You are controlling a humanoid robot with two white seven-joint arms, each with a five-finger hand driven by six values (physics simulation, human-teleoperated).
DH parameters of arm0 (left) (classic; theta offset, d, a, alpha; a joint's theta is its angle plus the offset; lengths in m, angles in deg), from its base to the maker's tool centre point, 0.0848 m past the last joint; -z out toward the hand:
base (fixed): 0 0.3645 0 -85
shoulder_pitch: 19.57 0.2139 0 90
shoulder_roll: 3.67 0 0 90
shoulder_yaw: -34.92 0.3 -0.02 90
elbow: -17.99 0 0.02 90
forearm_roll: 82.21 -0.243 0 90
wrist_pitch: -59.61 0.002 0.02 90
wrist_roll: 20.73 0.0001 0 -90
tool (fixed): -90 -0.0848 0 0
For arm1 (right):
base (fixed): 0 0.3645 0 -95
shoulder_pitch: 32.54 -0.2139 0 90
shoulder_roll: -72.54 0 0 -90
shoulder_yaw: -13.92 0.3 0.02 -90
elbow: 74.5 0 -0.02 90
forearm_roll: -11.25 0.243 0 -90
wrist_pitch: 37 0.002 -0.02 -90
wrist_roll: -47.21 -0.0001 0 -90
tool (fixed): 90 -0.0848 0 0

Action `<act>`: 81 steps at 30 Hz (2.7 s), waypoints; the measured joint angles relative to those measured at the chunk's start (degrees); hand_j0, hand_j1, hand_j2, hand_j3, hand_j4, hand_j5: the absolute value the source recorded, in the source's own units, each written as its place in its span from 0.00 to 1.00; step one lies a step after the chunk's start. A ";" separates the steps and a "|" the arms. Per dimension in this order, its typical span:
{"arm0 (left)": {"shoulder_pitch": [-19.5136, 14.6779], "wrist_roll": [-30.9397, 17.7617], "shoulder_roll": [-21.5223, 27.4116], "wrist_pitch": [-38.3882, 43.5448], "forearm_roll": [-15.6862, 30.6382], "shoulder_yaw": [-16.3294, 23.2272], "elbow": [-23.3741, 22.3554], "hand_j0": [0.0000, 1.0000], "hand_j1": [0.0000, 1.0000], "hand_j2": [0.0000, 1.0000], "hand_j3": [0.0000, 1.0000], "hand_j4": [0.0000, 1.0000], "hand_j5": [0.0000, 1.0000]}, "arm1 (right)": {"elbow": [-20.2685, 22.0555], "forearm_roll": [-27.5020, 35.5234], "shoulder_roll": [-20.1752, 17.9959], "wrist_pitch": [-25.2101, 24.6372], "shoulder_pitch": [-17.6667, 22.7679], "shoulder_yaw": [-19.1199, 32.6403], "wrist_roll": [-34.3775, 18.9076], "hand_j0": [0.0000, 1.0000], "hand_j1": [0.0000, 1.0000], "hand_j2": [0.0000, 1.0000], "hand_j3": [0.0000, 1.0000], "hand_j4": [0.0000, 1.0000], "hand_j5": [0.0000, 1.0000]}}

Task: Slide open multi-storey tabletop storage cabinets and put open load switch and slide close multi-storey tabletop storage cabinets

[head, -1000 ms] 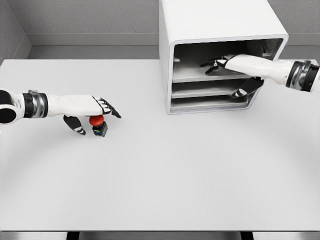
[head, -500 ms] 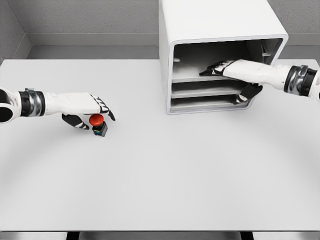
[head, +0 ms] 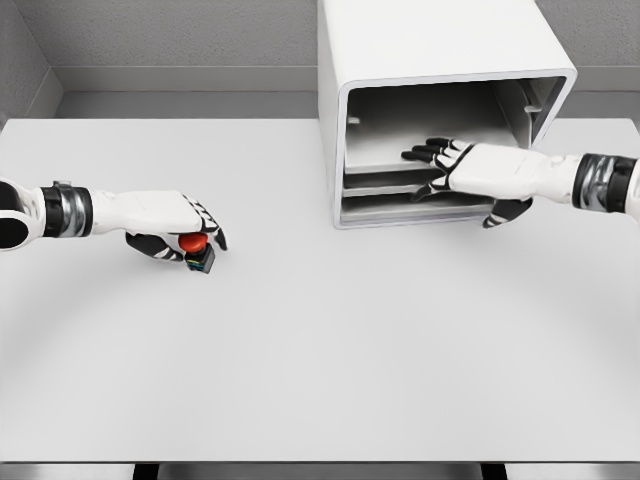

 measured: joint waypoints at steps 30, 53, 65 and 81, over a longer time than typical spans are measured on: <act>-2.37 0.23 8.92 -0.11 5.03 0.27 12.05 0.41 0.41 0.41 0.41 0.41 0.41 | 6.88 16.51 -6.42 1.66 5.10 7.35 -1.82 1.00 1.00 1.00 1.00 1.00 1.00; -2.46 0.23 9.13 -0.10 5.34 0.22 12.40 0.41 0.41 0.41 0.41 0.41 0.41 | -4.87 7.08 1.09 -0.81 -3.07 -2.44 -1.07 1.00 1.00 1.00 1.00 1.00 1.00; -2.46 0.24 9.12 -0.11 5.32 0.22 12.96 0.41 0.41 0.41 0.41 0.41 0.41 | 1.94 7.80 -3.90 -0.10 0.44 -1.48 -0.73 1.00 1.00 1.00 1.00 1.00 1.00; -5.27 0.22 7.81 -0.13 8.06 0.24 13.86 0.41 0.41 0.41 0.41 0.41 0.41 | 7.48 6.41 -8.27 1.62 4.49 3.58 -1.75 1.00 1.00 1.00 1.00 1.00 1.00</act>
